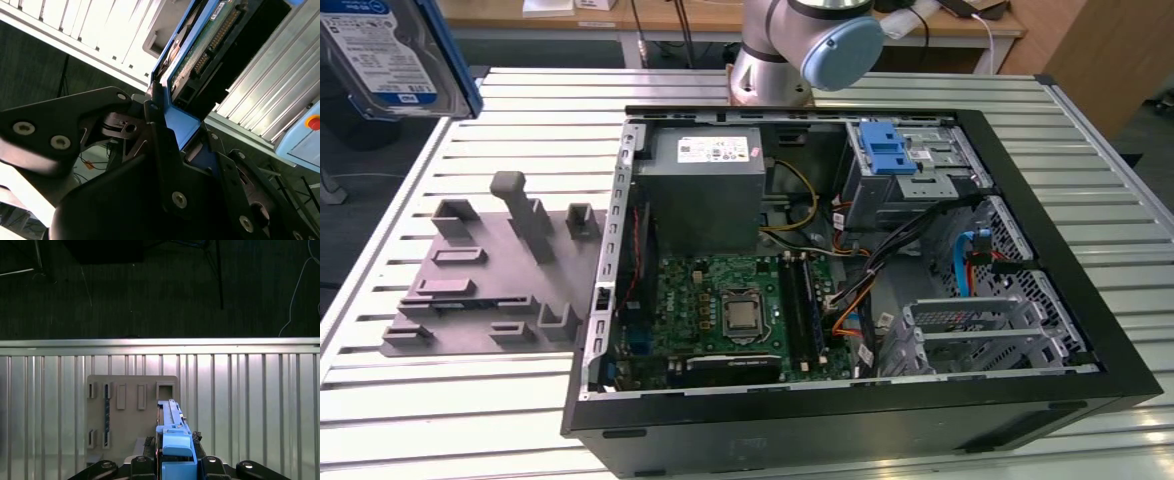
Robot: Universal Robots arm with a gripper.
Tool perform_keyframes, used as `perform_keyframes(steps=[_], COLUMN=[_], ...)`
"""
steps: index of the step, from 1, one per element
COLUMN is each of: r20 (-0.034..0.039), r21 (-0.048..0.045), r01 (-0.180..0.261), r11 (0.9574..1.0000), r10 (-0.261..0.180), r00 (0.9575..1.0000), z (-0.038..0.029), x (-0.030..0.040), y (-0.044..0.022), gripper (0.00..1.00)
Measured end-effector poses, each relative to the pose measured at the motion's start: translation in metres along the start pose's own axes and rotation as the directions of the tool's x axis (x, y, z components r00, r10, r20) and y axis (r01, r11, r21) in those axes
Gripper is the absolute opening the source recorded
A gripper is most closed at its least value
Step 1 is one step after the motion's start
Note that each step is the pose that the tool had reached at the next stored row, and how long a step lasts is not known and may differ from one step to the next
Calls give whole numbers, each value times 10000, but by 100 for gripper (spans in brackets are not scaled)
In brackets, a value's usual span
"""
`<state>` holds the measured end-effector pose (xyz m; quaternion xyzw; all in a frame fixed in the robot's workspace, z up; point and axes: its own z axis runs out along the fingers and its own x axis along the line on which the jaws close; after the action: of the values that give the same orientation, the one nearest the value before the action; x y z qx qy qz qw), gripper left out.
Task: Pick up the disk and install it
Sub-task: 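Pick up the disk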
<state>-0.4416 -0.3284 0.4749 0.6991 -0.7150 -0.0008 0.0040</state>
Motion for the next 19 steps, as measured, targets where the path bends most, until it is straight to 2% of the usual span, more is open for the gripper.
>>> perform_keyframes(steps=[19], r20=[0], r21=[0], r01=[0], r11=[10000], r10=[0], r00=[10000], z=[-14], x=[-1], y=[-28], gripper=[36])
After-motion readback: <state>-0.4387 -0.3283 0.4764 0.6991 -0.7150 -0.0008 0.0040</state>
